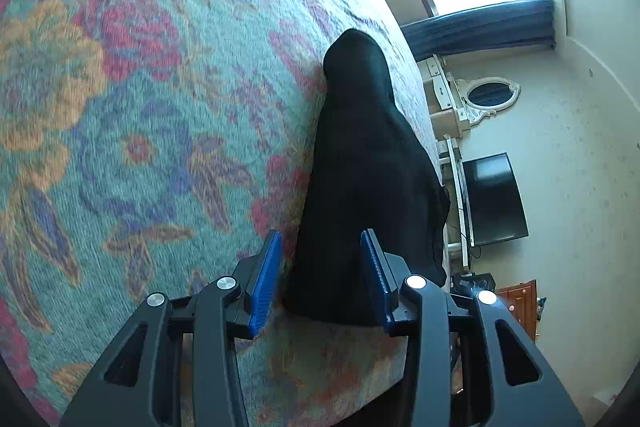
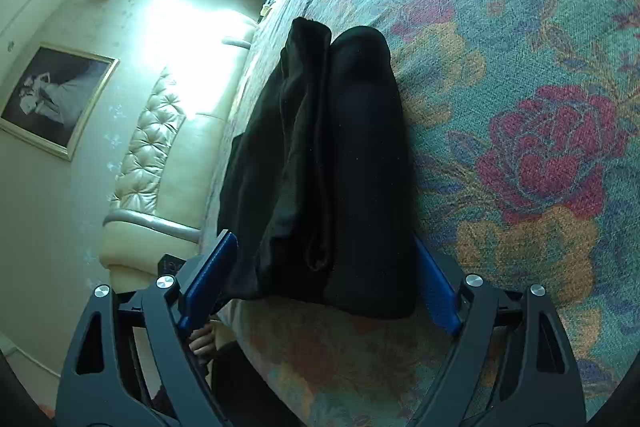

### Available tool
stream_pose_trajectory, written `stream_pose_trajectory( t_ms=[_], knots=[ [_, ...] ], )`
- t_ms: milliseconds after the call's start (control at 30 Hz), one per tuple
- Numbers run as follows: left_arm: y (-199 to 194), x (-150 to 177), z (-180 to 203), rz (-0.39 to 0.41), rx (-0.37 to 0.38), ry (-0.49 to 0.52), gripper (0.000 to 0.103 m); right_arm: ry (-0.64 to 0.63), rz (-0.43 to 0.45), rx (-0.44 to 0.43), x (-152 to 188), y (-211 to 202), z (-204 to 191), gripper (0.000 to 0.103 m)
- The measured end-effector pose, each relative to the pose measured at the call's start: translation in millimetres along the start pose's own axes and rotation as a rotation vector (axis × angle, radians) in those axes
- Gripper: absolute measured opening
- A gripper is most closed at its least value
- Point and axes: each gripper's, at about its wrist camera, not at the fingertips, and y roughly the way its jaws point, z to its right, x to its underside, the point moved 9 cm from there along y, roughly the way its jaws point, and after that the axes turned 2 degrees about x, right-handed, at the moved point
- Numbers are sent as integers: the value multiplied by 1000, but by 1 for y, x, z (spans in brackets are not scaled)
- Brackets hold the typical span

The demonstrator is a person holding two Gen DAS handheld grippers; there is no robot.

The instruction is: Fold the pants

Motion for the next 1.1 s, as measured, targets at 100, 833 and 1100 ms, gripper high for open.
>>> stream_pose_trajectory(
  t_ms=[100,833,1100],
  knots=[
    [2,6,-1,19,30,-21,42,-12,34,31,5,1,0,85],
    [22,12,4,60,-30,-11,43,77,13,-1,12,-4,8,38],
    [11,18,5,72,-130,56,32,105,24,-80,6,-23,2,31]
  ],
)
